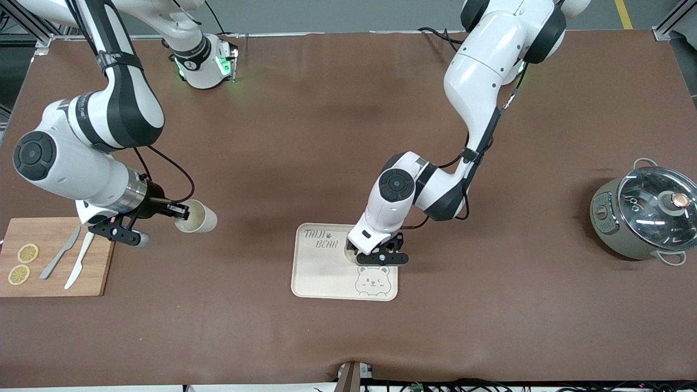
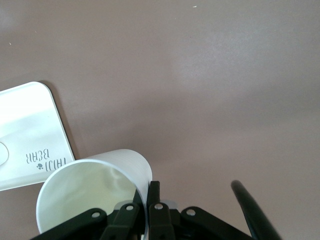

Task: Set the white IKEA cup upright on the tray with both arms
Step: 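Lower the cup onto the tray while the right gripper grasps the other cup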

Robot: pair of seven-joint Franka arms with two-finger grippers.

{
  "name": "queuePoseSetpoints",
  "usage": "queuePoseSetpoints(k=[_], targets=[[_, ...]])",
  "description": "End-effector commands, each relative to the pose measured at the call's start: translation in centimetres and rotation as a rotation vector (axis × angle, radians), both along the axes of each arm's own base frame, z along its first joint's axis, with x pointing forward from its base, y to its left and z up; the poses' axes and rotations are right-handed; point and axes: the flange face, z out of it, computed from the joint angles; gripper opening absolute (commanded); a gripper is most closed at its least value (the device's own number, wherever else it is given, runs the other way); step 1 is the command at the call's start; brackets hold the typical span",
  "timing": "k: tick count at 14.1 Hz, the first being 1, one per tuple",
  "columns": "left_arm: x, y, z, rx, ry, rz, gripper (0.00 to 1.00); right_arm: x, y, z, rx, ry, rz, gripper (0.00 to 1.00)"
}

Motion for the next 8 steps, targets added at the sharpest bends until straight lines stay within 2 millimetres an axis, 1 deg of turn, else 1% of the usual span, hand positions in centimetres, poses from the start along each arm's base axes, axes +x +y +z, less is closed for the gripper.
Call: queuePoseSetpoints(k=[1,3,5,7,8], targets=[[-0.2,-0.1,2.3,0.028,-0.017,0.004,1.0,0.3,0.2,0.3,0.023,0.0,-0.025,0.0],[-0.3,0.2,3.0,0.041,0.0,0.007,1.0,0.3,0.3,0.3,0.023,0.0,-0.031,0.0],[-0.2,0.7,3.7,0.055,0.013,0.01,1.0,0.3,2.0,0.1,0.022,-0.002,-0.056,0.0],[0.1,2.2,5.9,0.09,0.043,0.013,1.0,1.0,3.3,0.1,0.027,-0.012,-0.119,0.0],[0.3,3.3,7.5,0.114,0.064,-0.001,1.0,1.3,4.6,0.2,0.03,-0.014,-0.127,0.0]])
